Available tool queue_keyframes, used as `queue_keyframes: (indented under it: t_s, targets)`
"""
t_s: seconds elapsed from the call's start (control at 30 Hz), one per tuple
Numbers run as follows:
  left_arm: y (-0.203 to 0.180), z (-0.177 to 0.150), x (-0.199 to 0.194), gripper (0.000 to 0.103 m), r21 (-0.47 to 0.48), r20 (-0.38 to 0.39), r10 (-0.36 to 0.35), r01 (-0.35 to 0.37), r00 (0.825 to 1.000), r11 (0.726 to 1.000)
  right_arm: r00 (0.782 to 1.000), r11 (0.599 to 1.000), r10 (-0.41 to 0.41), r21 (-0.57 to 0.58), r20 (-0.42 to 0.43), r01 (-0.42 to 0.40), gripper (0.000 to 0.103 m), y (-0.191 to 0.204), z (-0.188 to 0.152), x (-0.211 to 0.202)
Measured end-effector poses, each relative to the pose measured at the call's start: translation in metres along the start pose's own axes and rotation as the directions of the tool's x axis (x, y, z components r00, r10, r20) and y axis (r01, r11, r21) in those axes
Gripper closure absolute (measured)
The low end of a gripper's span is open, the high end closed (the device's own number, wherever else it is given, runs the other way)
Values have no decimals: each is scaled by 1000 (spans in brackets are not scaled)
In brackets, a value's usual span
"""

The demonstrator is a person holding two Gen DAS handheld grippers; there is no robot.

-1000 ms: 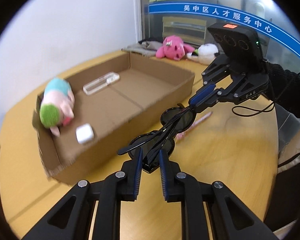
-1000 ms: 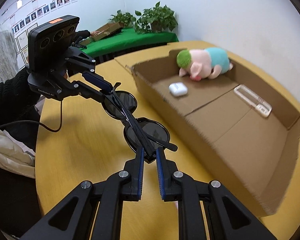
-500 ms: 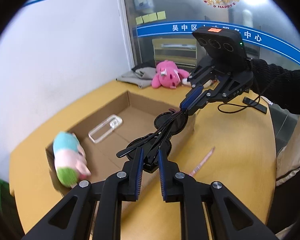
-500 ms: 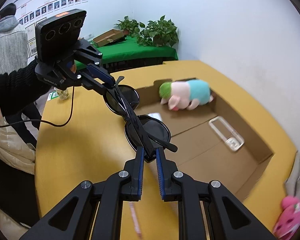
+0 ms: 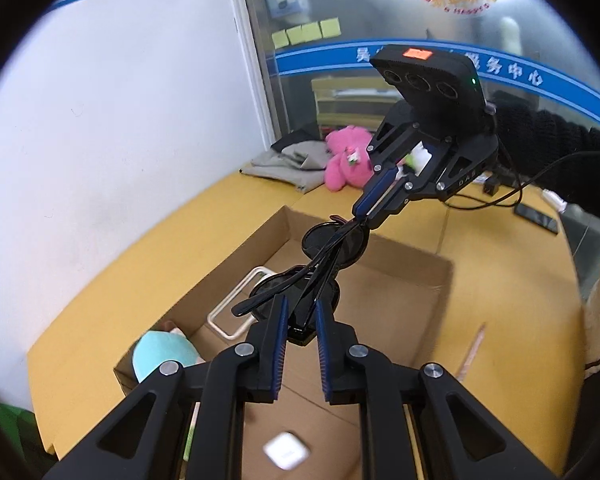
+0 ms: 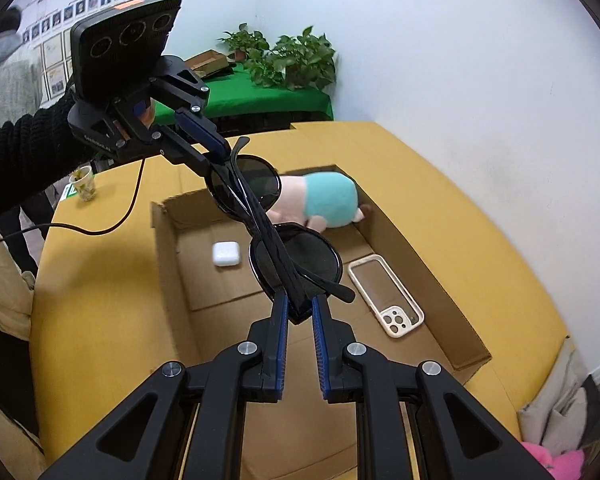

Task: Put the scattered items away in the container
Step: 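Lift the sunglasses with both grippers and carry them into the box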

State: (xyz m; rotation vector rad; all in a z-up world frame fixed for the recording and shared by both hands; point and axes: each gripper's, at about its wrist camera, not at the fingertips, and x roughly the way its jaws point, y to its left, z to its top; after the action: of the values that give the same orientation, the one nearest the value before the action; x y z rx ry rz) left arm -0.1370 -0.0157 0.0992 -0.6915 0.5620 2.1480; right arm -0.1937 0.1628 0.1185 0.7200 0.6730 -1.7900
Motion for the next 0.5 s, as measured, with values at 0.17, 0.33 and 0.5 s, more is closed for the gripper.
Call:
queue_keyframes:
  t_s: [0.17,0.33,0.5]
  targets:
    - [33,-11,54,90,-36,-56,-45,43,997,998,997,998,46,49,-55,-43,90,-45,-13,50]
    - [54,-28,108,91,-94,-99,-98,89,990,992,988,991,92,111,-122,-79,90,-80,-33,102]
    - [59,-45,153,93,-109,-166,-136,119,977,987,966,986,130,130,-223,-102,96,-92,-50,149]
